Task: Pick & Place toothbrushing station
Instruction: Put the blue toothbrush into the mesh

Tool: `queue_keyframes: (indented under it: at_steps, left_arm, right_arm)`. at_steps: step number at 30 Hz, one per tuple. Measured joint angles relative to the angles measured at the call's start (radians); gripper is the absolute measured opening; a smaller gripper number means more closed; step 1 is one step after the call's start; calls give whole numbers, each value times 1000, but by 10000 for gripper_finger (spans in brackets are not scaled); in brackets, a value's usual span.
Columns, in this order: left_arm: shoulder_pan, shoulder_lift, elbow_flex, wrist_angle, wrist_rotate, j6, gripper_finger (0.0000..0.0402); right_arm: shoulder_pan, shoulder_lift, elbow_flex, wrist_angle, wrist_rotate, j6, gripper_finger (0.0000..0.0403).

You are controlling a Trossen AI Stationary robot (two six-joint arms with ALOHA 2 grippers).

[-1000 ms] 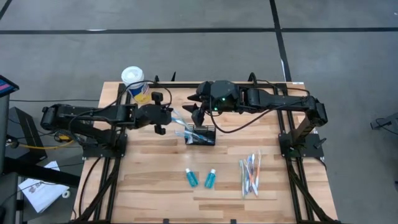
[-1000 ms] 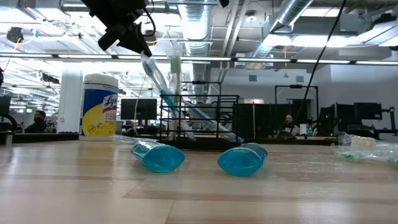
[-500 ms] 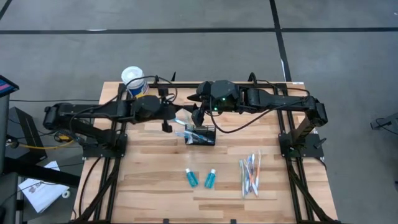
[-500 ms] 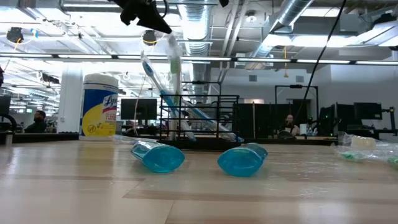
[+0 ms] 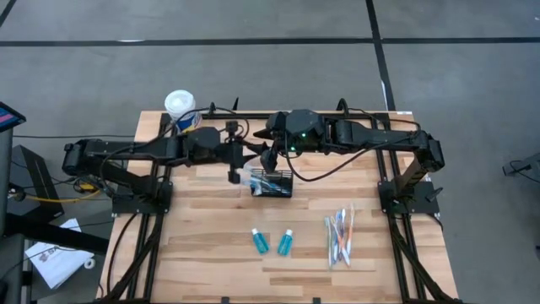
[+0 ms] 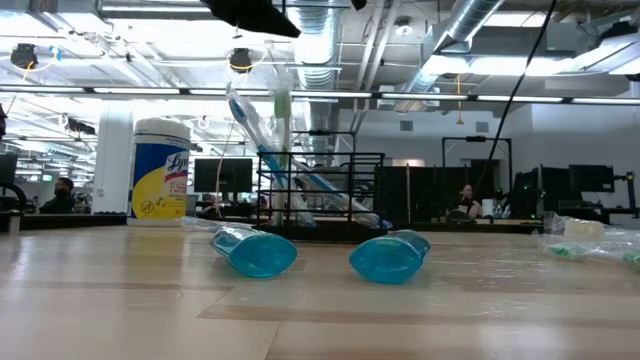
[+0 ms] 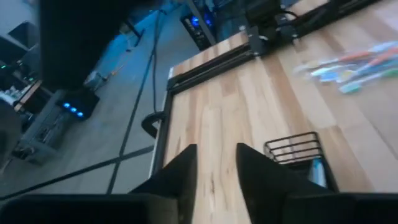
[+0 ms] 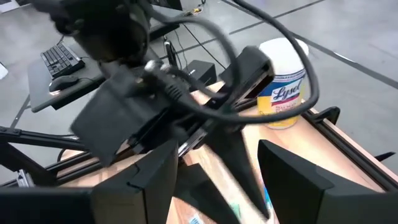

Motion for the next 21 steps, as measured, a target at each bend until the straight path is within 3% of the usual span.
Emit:
queue_keyframes:
  at_steps: [9, 14, 17, 21]
  left_arm:
    - [30, 0, 21, 14, -62, -55, 179]
    - [30, 0, 35, 15, -89, -71, 180]
    - [30, -3, 35, 4, -85, -202, 173]
    - [10, -1, 36, -74, -78, -285, 167]
  right_arm:
    - [0, 0, 0, 0, 0, -1, 212]
    - [-1, 0, 0, 0, -2, -10, 212]
    - [-1, 0, 0, -18, 1, -2, 212]
    - [4, 0, 0, -171, 40, 0, 212]
